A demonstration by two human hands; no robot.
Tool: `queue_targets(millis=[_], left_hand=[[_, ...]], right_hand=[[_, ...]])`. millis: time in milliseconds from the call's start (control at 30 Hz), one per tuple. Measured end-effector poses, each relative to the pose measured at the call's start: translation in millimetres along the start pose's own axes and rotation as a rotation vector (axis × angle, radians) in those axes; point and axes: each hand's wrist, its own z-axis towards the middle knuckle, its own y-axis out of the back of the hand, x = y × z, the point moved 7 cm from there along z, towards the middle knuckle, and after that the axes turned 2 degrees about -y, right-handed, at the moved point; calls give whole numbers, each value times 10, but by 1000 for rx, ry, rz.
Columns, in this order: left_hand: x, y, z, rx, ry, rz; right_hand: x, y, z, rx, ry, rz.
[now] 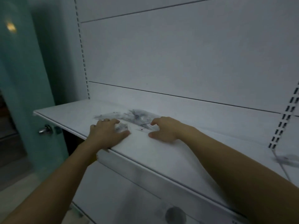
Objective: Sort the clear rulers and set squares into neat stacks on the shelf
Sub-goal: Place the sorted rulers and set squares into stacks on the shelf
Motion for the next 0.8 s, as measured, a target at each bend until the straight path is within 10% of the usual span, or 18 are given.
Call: queue_targets(millis=[433, 800], left_hand=[[117, -35, 55, -146, 17, -366], [-3, 42, -98, -176, -60, -333]], right_hand=[[-65, -144, 156, -232, 20, 181], [-190, -50, -61, -78, -93, 117]])
